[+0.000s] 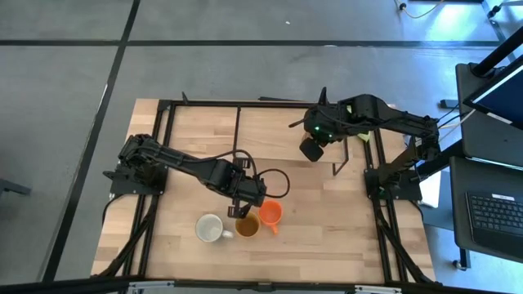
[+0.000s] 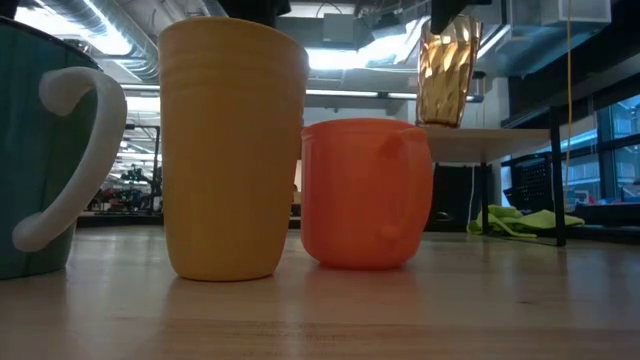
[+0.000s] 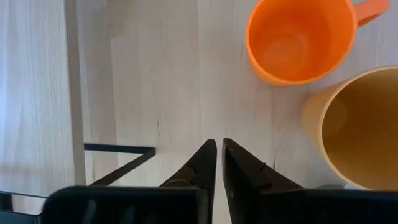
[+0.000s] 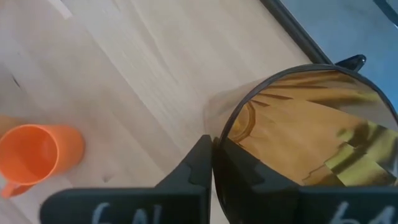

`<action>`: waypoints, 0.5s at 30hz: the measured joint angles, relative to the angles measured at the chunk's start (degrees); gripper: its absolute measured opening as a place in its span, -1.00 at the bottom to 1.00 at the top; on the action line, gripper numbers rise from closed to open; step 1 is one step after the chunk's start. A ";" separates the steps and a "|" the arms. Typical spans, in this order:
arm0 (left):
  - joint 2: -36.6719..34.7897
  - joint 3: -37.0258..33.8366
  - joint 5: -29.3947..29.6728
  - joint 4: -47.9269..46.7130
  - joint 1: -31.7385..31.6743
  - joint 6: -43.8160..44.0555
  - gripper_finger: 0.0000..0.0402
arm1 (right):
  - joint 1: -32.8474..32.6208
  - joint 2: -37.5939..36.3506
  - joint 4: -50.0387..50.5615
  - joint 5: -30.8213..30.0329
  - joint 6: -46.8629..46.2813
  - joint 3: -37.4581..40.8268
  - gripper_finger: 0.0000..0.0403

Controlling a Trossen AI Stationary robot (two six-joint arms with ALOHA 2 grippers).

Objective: Stack small to large cups/mugs on shelf
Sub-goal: Put the brown cup on the shelf

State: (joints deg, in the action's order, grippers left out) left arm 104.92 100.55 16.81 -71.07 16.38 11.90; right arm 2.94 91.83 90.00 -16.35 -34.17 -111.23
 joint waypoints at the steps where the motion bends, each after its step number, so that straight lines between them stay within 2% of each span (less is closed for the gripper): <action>1: 0.00 0.00 -0.05 0.00 0.10 0.05 -0.88 | 0.00 0.00 0.00 0.02 0.10 0.02 -0.88; 9: 0.00 0.00 -0.19 1.71 0.13 0.56 -0.83 | -0.15 0.00 0.01 -0.02 1.56 0.02 -0.86; 15: 0.00 0.00 -0.19 3.41 0.13 0.59 -0.77 | -0.15 0.00 -0.02 -0.15 1.93 0.02 -0.62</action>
State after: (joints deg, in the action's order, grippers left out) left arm 104.92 100.55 16.62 -67.66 16.51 12.49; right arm 2.79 91.83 89.97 -16.50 -32.24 -111.22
